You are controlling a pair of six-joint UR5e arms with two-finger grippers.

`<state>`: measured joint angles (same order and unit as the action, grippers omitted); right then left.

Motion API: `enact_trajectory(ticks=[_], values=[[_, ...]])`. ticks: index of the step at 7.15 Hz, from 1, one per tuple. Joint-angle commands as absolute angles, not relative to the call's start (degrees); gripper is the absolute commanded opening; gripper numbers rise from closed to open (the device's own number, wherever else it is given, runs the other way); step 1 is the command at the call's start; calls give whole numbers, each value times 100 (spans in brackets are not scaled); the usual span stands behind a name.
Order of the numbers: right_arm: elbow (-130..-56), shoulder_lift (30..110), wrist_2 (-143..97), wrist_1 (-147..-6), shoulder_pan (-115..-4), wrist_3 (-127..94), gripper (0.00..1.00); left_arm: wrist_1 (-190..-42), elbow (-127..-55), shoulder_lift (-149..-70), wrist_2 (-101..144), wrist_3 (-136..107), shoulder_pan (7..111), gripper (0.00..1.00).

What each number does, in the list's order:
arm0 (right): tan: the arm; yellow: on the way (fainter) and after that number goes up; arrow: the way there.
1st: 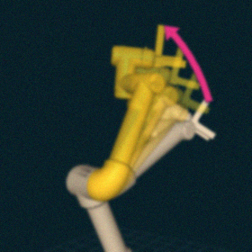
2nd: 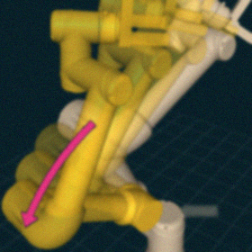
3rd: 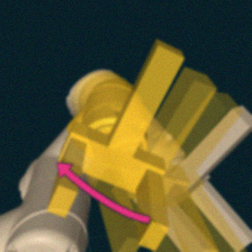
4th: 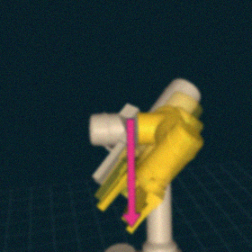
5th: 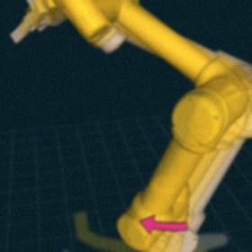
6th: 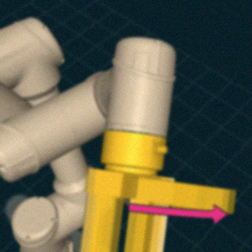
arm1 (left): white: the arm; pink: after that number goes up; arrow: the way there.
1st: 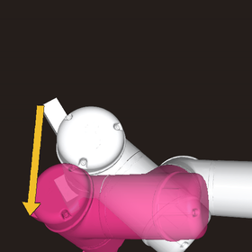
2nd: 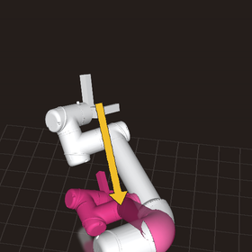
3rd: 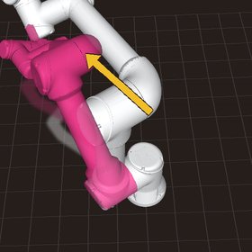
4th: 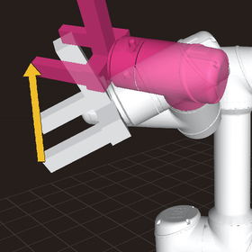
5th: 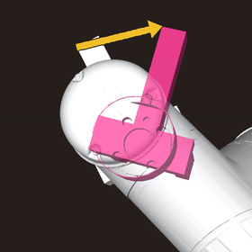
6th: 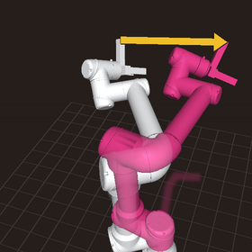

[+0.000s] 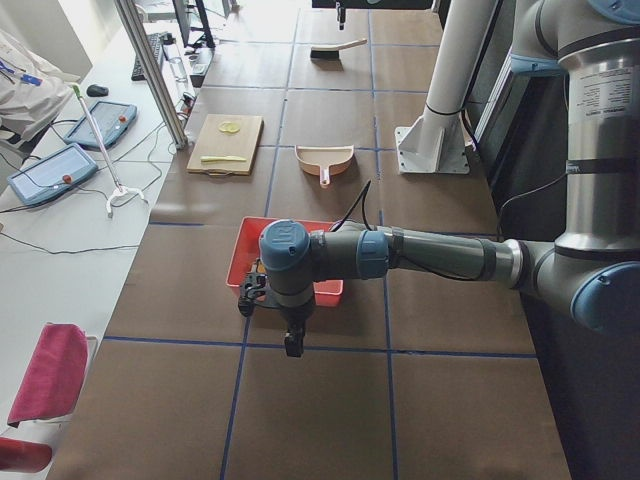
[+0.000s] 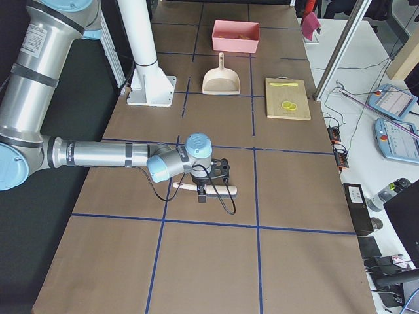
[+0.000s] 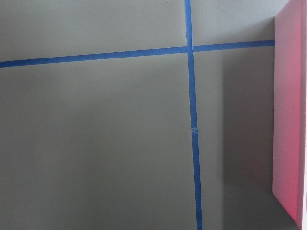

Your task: Sweep and dump trash into bin

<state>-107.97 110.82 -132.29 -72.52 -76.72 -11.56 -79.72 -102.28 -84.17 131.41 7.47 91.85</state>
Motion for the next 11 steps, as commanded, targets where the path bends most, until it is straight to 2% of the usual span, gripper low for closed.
enact_trajectory(ticks=[1, 11], values=[[-10837, 10646, -13272, -9238, -9214, 1188, 100, -7972, -10222, -8411, 13140, 747, 9185, 100], [-10767, 10644, -13219, -9369, -9343, 888, 100, -7980, -10187, -8420, 13148, 765, 9167, 100]])
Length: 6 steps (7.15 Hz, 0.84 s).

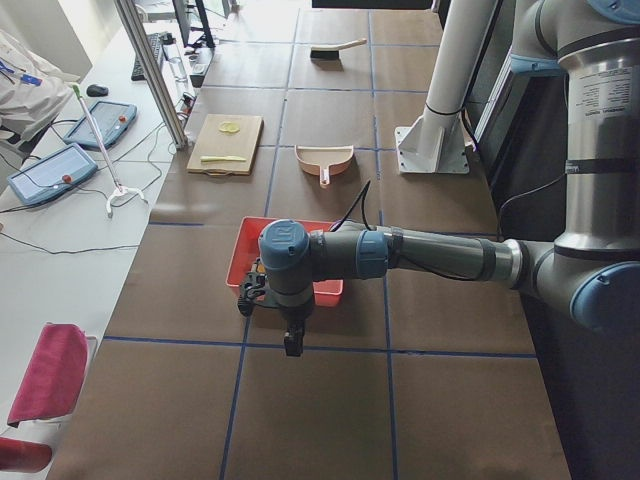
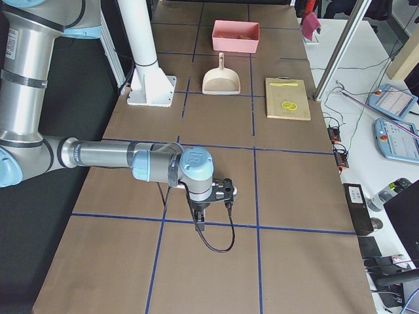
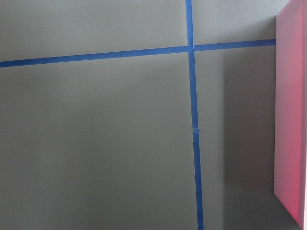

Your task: Sweep and dump trash into bin

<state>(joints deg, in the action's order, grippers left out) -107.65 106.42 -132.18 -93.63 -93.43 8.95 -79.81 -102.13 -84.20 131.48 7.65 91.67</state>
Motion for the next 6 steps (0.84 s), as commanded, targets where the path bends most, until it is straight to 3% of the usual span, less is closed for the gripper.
enact_trajectory(ticks=[1, 6], values=[[-10767, 10635, -13227, -9360, -9282, 844, 100, -7980, -10221, -8420, 13148, 765, 9167, 100], [-10767, 10644, -13271, -9360, -9255, 782, 100, -7989, -10222, -8420, 13131, 765, 9167, 100]])
